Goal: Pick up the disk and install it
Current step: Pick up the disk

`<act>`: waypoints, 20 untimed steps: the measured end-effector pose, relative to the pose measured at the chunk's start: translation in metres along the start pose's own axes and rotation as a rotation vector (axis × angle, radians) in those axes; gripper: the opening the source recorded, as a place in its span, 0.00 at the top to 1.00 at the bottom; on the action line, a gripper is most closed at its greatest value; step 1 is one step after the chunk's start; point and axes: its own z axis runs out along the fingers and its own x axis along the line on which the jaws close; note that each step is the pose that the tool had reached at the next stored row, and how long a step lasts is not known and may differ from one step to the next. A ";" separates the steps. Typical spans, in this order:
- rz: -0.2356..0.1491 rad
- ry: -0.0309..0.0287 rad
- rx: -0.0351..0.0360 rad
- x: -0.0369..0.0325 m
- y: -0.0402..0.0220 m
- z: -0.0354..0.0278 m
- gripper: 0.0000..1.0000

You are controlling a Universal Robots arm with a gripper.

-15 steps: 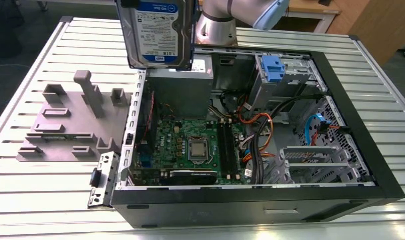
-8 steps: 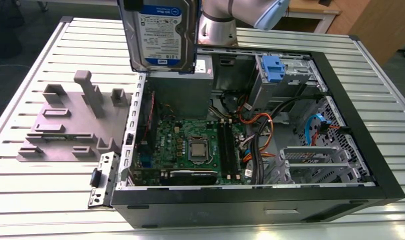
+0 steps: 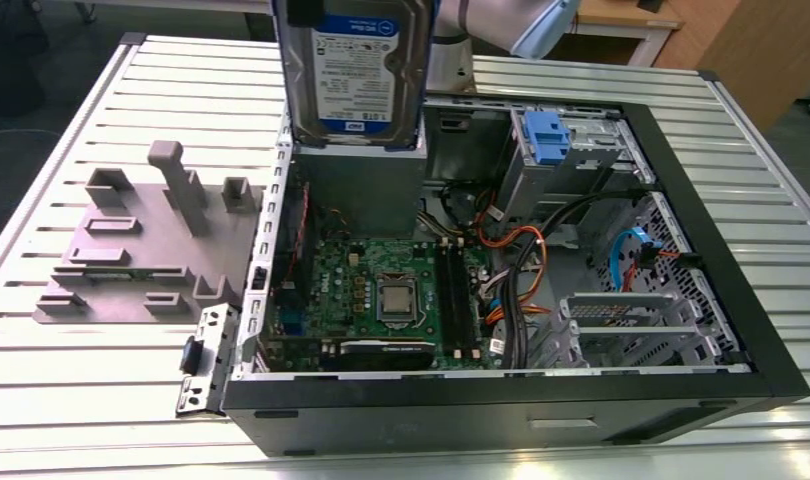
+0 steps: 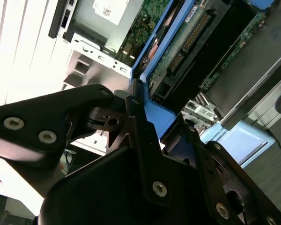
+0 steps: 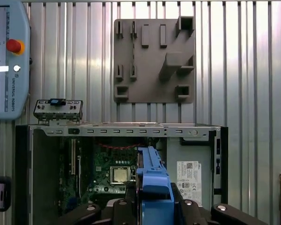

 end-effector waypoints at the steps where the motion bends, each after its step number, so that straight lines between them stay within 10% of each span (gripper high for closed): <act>1: 0.000 0.0000 0.0000 0.0003 -0.0028 0.0001 0.64; 8: 0.000 -0.0001 0.0001 0.0052 -0.0138 0.0009 0.64; 20: 0.000 0.0000 0.0000 0.0053 -0.0148 0.0010 0.64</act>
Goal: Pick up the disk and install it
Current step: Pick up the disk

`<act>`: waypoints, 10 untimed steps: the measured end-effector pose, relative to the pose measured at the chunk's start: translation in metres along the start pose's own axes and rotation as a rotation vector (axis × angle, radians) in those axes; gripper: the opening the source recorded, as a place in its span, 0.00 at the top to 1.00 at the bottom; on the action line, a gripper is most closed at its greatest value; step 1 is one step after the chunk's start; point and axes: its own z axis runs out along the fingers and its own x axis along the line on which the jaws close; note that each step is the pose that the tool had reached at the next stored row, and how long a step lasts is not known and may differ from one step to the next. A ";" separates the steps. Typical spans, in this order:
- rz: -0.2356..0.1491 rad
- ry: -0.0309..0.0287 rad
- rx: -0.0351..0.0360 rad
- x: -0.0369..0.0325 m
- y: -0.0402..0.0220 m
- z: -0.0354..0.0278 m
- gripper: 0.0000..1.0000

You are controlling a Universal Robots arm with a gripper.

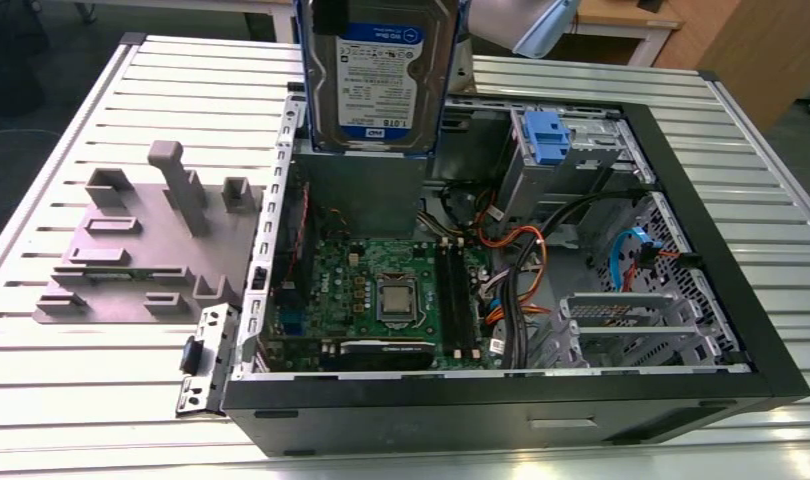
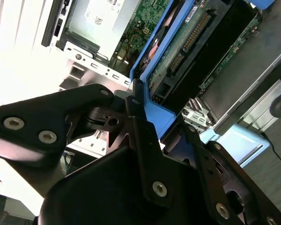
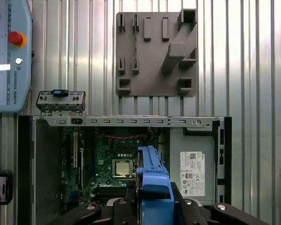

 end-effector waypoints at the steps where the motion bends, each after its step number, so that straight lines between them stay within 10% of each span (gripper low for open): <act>1: 0.000 0.0000 0.0000 0.0000 0.0000 0.0000 0.64; 10: 0.000 0.0000 0.0000 0.0000 -0.0074 0.0000 0.64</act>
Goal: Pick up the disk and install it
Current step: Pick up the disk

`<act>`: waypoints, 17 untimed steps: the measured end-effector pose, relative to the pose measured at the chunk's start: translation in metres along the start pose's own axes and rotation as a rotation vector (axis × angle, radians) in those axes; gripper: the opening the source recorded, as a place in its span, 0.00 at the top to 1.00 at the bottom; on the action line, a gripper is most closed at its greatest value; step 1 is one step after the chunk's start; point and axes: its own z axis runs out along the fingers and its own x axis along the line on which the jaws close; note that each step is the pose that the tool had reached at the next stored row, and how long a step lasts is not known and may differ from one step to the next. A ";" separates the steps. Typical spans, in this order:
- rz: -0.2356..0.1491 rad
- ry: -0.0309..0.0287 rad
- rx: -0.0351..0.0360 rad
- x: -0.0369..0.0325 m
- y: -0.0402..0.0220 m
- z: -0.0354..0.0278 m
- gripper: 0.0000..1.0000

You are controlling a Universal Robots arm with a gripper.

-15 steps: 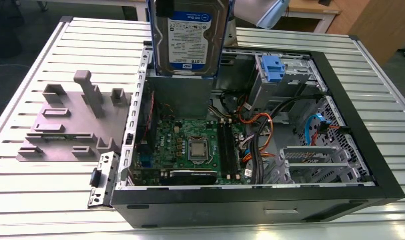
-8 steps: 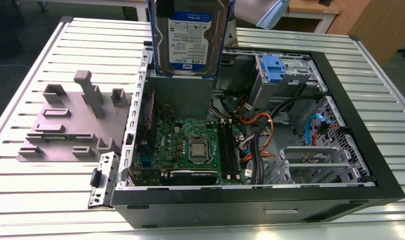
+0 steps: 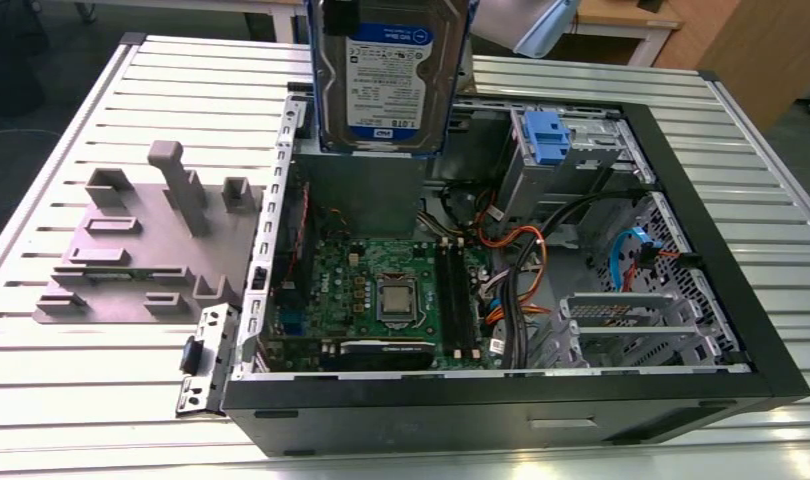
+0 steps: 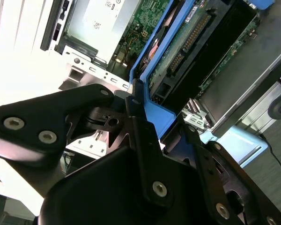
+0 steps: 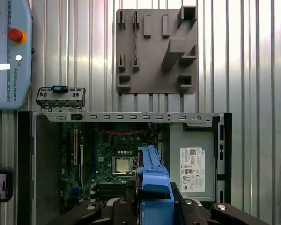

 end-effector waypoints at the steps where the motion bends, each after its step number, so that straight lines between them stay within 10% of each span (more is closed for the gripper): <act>1: 0.000 -0.0001 0.0000 0.0003 -0.0007 0.0000 0.64; 11: 0.000 -0.0001 0.0000 0.0087 -0.0072 0.0001 0.64; 17: 0.000 0.0000 -0.0005 0.0115 -0.0278 0.0001 0.64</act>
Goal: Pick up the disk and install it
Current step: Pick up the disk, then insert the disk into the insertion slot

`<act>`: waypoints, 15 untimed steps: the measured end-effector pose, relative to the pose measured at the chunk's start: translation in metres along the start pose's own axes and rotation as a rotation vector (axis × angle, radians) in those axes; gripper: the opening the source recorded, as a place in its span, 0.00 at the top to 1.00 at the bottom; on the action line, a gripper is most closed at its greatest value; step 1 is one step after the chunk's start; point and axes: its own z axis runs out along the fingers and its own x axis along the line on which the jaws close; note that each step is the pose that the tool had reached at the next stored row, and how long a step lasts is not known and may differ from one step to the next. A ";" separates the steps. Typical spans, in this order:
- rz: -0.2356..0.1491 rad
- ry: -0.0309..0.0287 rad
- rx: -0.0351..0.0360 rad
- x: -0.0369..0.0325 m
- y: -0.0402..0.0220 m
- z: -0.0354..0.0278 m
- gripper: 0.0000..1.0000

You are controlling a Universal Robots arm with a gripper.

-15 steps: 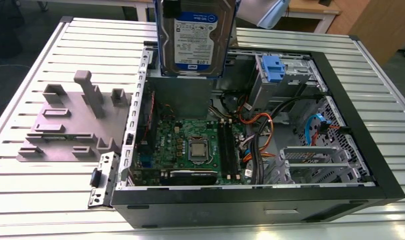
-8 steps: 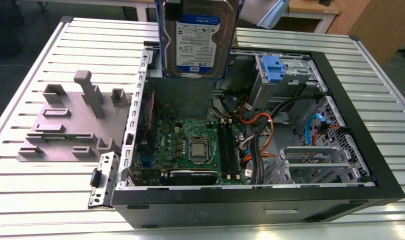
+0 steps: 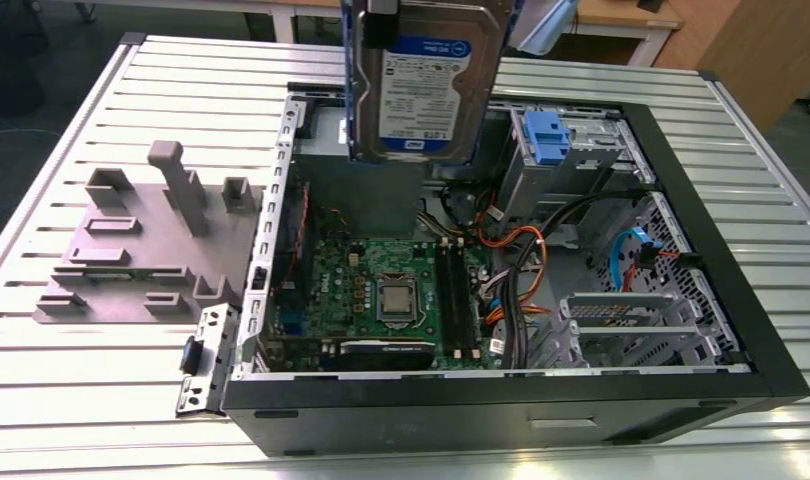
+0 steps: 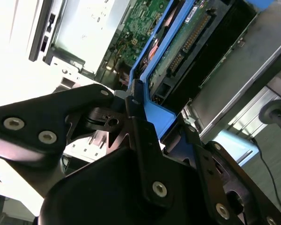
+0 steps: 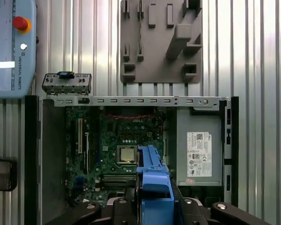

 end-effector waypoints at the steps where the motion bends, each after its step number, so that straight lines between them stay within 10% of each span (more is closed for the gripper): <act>1: 0.000 0.0001 -0.0001 0.0004 -0.0035 0.0000 0.64; 15: 0.000 0.0043 -0.0001 0.0027 -0.0331 0.0000 0.64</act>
